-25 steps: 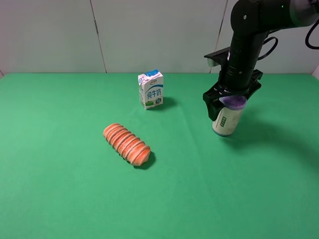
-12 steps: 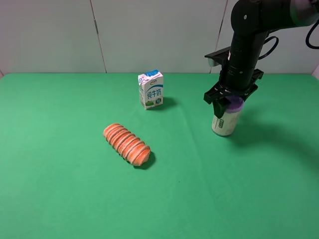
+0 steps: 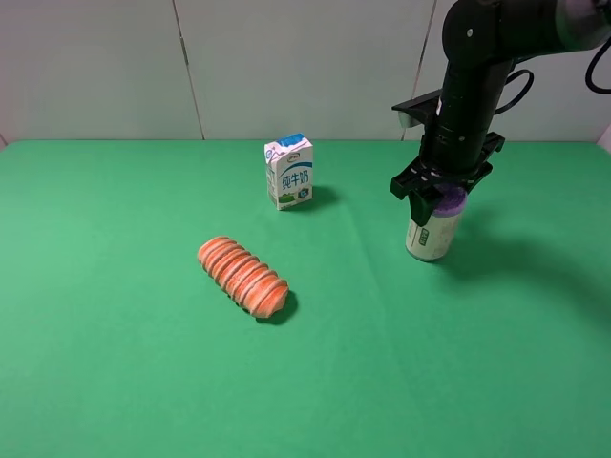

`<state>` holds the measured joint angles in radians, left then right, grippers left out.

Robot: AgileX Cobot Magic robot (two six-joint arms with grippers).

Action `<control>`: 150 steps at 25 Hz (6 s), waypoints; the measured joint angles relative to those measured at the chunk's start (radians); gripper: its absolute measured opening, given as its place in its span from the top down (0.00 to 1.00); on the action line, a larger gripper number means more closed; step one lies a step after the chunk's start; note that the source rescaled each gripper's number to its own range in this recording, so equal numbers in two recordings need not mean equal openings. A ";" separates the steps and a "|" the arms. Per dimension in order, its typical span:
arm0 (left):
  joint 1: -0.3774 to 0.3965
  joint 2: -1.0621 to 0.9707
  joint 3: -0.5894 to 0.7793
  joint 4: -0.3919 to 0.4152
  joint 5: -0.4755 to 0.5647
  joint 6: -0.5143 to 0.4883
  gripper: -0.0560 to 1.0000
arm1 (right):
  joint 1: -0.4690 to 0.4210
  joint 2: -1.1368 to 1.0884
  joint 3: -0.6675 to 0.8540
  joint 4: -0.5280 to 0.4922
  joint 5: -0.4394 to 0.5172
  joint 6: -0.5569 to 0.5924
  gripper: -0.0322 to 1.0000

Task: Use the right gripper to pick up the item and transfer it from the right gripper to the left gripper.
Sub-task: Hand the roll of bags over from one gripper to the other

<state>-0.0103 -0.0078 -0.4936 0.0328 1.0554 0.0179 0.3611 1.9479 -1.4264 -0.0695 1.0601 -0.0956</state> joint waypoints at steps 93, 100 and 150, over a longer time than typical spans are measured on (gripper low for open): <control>-0.032 0.466 -0.050 -0.474 -0.151 0.684 0.06 | 0.396 -0.338 -0.128 0.437 0.131 -0.614 0.96; -0.181 0.619 -0.051 -0.584 -0.234 0.901 0.06 | 0.396 -0.338 -0.128 0.463 0.129 -0.665 0.96; -0.590 1.195 -0.227 -0.998 -0.649 1.523 0.95 | 0.396 -0.338 -0.128 0.540 0.136 -0.815 0.97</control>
<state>-0.6000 1.1871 -0.7206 -0.9655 0.4069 1.5412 0.7569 1.6103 -1.5547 0.4701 1.1957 -0.9105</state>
